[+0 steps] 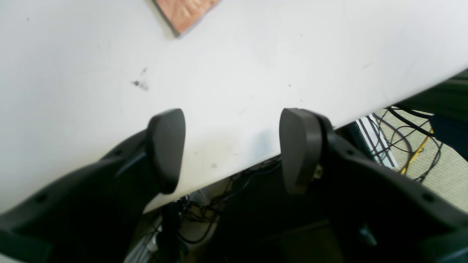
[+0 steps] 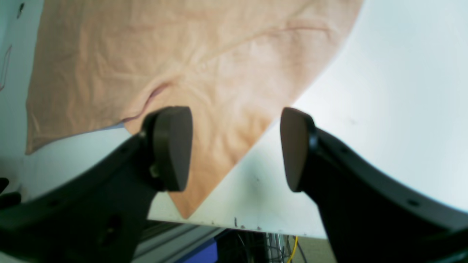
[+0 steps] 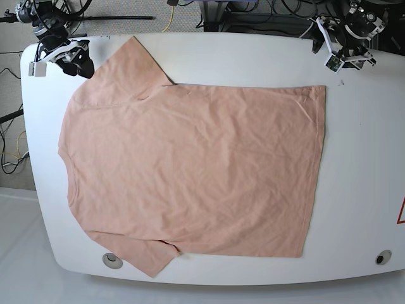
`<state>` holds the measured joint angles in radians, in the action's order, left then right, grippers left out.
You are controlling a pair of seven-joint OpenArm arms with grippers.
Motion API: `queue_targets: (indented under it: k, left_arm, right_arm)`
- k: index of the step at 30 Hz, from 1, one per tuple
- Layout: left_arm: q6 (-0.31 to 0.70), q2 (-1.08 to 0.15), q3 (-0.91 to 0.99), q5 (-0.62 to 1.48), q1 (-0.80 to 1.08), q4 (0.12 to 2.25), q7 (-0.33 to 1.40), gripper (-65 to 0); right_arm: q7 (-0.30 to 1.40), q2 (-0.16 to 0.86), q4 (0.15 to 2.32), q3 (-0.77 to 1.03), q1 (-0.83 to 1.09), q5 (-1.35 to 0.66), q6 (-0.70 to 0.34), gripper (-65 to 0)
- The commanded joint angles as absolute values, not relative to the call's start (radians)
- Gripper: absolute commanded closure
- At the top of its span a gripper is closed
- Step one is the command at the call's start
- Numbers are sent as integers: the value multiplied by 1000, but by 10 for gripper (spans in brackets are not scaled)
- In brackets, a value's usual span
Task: Fold the T-shirt properly
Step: 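Position the right gripper over the shoulder seam near the collar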
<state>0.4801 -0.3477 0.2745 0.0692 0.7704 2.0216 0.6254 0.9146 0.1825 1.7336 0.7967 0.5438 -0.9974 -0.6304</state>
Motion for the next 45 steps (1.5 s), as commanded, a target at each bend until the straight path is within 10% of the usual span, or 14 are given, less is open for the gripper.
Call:
queue_targets:
  k: [1, 15, 45]
  left_arm:
    - [478, -357, 276, 80, 767, 2055, 610, -382]
    - [470, -355, 276, 82, 761, 2043, 604, -386]
    - [483, -355, 391, 284, 666, 2058, 679, -382]
  right_arm:
    - [904, 197, 1723, 802, 525, -998, -650, -371]
    - [894, 197, 1631, 786, 487, -800, -680, -371]
    - [957, 158, 1550, 759, 486, -1011, -641, -369]
